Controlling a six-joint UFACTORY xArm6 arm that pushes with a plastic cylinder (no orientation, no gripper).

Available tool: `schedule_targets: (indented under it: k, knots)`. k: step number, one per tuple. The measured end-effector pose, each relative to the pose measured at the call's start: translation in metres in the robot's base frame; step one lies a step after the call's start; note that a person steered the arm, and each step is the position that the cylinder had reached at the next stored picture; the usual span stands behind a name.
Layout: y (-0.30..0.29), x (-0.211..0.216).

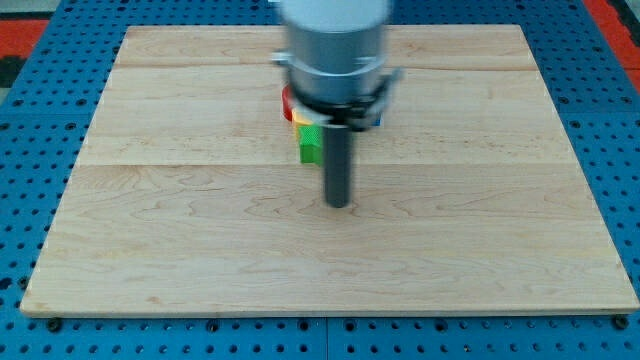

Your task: Push the blue triangle towards the group of block

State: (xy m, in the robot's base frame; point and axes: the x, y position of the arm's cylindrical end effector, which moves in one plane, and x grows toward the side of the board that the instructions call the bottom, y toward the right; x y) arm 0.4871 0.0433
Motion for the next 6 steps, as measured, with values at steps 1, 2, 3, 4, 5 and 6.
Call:
schedule_targets:
  k: [1, 2, 3, 4, 5, 6]
  knots:
    - [0.072, -0.048]
    - [0.087, -0.100]
    - [0.080, -0.132]
    - [0.060, -0.132]
    - [0.056, -0.132]
    - [0.042, -0.132]
